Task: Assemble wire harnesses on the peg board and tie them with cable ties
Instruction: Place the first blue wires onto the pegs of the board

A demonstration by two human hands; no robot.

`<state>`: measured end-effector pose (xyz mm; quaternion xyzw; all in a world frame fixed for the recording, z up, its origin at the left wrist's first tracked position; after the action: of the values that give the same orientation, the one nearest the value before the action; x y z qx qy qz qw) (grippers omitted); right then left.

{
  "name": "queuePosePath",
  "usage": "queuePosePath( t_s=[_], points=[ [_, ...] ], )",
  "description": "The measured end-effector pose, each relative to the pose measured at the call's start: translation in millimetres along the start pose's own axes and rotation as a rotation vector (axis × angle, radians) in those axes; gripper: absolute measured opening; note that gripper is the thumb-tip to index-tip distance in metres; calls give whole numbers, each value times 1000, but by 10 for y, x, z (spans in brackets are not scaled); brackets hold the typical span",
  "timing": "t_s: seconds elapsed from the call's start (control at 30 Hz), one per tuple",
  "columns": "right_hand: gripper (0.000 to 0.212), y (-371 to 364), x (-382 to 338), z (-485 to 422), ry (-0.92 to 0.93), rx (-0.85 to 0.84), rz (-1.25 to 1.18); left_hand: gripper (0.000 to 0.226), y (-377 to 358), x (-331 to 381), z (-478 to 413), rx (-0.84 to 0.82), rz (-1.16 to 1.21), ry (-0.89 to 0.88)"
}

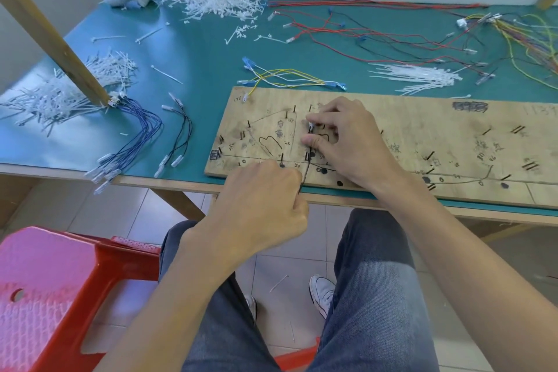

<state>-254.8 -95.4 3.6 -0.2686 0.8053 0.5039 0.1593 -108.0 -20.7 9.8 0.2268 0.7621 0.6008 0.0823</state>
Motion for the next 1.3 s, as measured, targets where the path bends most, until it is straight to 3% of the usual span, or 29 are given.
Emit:
queuePosePath(
  t_s=[0.17,0.33,0.5,0.6,0.7,0.77,0.9,1.03,1.3],
  points=[
    [39,53,-26,4,-23,21,-141,33,172,-111,-143,219,144,138],
    [36,105,-34,43,-28,27,-193,20,-50,-118,-174,136,179,214],
    [40,98,-27,47,-10,17,-179,22,-41,-160,-151,80,327,221],
    [44,95,-5,43,-11,32,-193,24,145,-433,-158,172,459,361],
    [39,107,8,48,-22,53,-222,21,460,-1079,-156,399,304,549],
    [38,124,-17,53,-15,65,-241,15,607,-1539,-128,459,130,679],
    [34,141,-88,61,-3,72,-276,14,562,-2129,-121,331,-107,796],
    [34,138,-127,59,22,67,-276,17,405,-2289,-131,244,-133,817],
    [30,100,-101,49,26,64,-256,23,334,-2282,-236,328,-234,657]
  ],
)
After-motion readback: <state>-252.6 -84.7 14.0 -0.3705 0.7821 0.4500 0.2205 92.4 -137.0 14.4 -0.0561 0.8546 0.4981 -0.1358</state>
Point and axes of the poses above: each hand's wrist, its own z-axis away from the middle knuckle, its own y-axis out of the back of the hand, x = y × z, the point moved 8 cm from there along -z, towards the middle knuckle, and after that the axes turned 12 degrees about x, right-handed, at the moved point
